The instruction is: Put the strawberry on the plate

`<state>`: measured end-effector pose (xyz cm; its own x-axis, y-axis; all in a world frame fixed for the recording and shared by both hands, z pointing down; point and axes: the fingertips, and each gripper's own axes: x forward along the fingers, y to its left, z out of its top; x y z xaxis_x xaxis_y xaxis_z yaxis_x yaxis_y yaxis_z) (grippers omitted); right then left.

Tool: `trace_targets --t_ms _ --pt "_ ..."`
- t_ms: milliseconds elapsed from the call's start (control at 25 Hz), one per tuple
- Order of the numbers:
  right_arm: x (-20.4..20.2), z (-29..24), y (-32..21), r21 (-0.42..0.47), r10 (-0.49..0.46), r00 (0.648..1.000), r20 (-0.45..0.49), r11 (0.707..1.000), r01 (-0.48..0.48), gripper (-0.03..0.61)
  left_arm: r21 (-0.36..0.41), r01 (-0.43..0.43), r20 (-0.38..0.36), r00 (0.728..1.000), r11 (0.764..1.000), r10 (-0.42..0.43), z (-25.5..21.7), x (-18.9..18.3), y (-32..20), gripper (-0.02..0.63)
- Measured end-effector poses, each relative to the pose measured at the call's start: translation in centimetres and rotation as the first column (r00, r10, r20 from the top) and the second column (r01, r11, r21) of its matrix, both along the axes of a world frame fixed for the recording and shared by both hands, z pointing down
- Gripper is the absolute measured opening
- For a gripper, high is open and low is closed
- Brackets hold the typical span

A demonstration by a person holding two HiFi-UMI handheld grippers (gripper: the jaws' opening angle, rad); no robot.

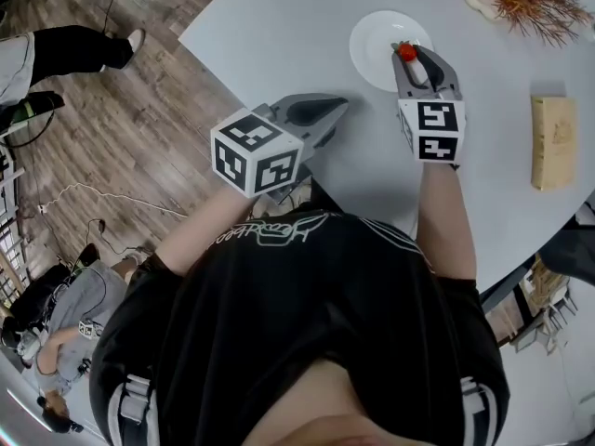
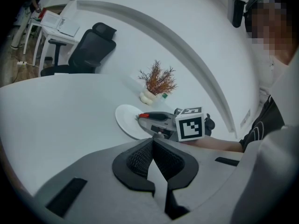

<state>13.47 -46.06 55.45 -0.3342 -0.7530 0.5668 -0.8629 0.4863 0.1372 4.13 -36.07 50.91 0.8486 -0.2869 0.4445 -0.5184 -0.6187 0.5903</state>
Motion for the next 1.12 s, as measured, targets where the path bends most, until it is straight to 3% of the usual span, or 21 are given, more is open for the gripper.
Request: trace_targets --t_ms 840,1120 --pt "-0.6 0.5 -0.4 -0.027 -0.077 0.993 -0.091 0.997 0.075 0.146 -0.014 0.049 0.016 0.999 0.999 -0.048 0.0 -2.3 0.0 0.006" --pt "-0.5 -1.3 0.3 0.011 -0.050 0.993 -0.105 0.999 0.051 0.166 0.015 0.076 0.007 0.997 0.997 -0.076 -1.5 -3.3 0.0 0.006"
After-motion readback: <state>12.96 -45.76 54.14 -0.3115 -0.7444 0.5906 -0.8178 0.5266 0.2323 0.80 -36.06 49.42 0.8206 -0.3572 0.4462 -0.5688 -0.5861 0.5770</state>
